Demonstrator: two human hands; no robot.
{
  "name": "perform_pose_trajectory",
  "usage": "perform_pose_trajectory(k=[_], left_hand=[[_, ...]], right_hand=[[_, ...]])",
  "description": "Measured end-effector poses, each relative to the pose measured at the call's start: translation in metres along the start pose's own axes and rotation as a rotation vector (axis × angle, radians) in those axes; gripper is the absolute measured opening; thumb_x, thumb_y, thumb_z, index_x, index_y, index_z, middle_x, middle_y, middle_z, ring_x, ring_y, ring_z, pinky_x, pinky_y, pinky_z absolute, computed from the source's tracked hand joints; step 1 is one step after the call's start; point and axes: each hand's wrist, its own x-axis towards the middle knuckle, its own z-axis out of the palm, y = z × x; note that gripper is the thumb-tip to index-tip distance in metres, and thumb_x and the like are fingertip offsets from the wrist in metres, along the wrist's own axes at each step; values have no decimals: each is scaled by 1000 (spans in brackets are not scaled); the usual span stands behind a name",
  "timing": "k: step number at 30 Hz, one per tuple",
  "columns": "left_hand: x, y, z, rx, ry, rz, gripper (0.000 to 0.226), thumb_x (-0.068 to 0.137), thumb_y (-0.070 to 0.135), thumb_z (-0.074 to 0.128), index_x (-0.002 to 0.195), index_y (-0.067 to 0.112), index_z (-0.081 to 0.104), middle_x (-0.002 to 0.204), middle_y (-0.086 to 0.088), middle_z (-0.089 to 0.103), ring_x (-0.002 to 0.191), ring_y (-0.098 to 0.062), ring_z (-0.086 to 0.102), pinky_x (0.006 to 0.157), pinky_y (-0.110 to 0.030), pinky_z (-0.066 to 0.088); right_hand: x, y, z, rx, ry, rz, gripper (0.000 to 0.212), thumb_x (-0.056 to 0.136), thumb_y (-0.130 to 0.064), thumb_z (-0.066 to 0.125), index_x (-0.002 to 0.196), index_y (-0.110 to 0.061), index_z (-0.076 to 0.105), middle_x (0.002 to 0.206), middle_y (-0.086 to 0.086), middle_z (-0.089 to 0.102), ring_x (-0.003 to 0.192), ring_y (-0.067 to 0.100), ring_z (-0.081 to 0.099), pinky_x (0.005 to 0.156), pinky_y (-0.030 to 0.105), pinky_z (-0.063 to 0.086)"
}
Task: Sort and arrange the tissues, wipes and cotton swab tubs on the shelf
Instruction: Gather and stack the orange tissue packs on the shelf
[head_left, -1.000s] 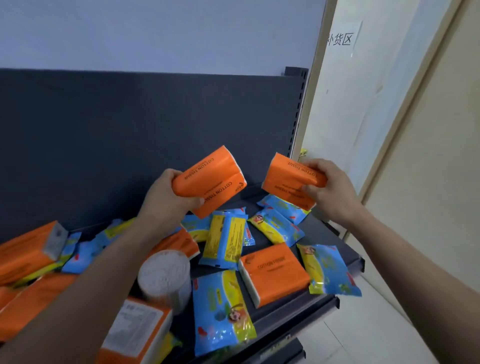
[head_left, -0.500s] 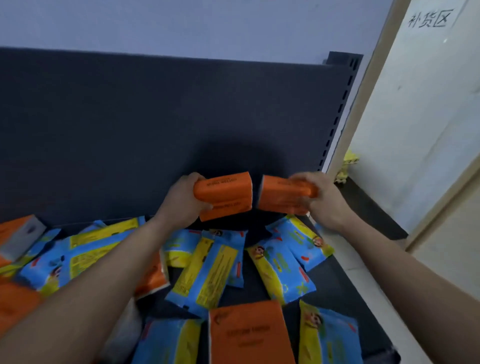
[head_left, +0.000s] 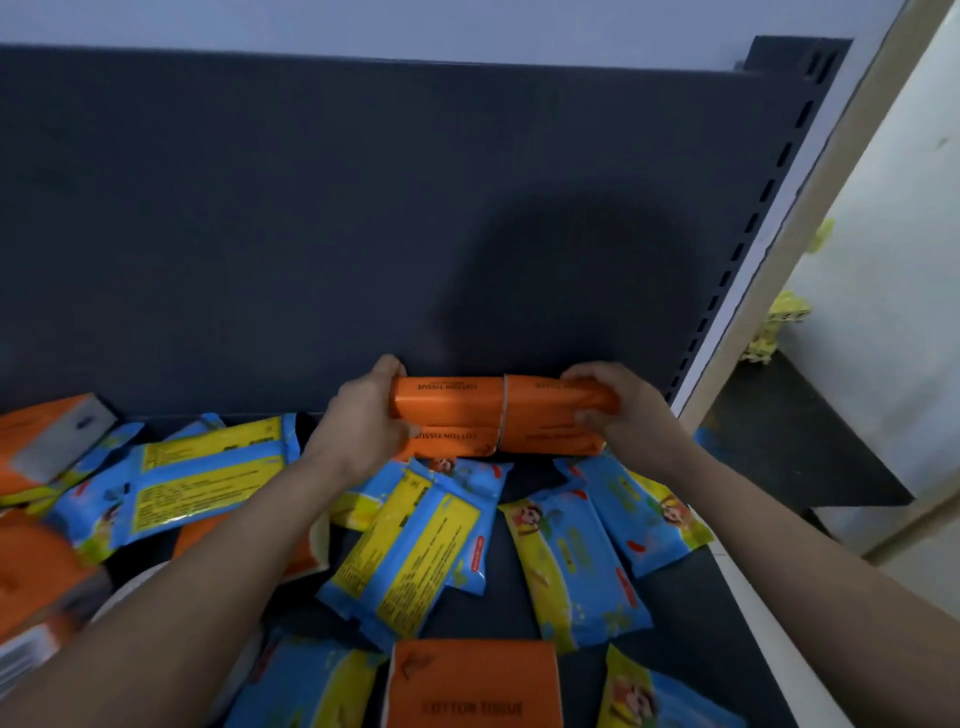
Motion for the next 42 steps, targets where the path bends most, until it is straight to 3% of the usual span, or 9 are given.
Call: perform_pose_trajectory(k=[3,11,18,24,26,29,33,38,42], left_hand=[[2,-6,-4,36,-11,-16,38,73,6,72,98,18,45,76,-5,58,68,-23,60,63,-35,51],[3,-28,-16,20,-83,7,34,76,8,72,100,20,50,80,-6,62,72,-20,61,67,-35,52],[6,-35,-26,26,-164,45,26,76,5,71,93,16,54,81,-5,62,75,-21,61,69,-33,51],[2,-39,-30,123,-96,81,39,77,20,73,109,20,50,86,-6,63,79,-24,60,70,-31,47],[0,-35,-27,159,-74,109,45,79,26,71,114,22,42,84,-6,61,75,-25,58,68,-32,46],[1,-28,-26,103,-59,85,41,84,35,64,105,25,31,69,-4,55,61,-21,54,58,-33,42],[0,-24,-29,157,-25,97,33,88,41,56,106,22,37,67,-6,56,62,-26,56,57,-33,42],[-7,-16,-24,397,74,144,43,89,46,52,121,20,41,94,-10,58,84,-36,59,63,-36,42],[-14,-13,-30,381,83,153,48,88,41,56,127,17,42,112,-10,50,95,-34,57,71,-43,48]], right_hand=[[3,-5,6,-11,-29,20,38,86,-4,60,114,-29,56,114,-5,48,101,11,47,77,13,36],[8,-18,17,-54,-118,65,36,86,-4,61,114,-26,58,112,0,53,96,14,52,71,9,38],[6,-28,16,-41,-189,80,36,84,-2,62,108,-29,56,108,0,59,96,17,57,76,21,45],[6,-32,30,-200,-23,81,46,86,-10,63,128,-25,52,120,3,46,102,15,47,83,19,33],[4,-33,33,-297,62,102,50,85,-14,65,131,-20,46,127,7,45,107,23,51,83,23,36],[0,-36,32,-373,155,163,50,84,-20,67,128,-14,45,130,8,44,108,30,55,84,30,42],[-1,-38,29,-400,183,180,41,87,-22,64,125,-12,54,127,8,48,108,29,56,86,28,41],[-7,-45,32,-424,216,223,44,89,-23,61,130,-13,49,127,11,44,105,35,57,86,36,46],[-15,-51,34,-483,282,187,46,89,-21,60,132,-11,46,127,11,48,110,31,54,86,34,44]])
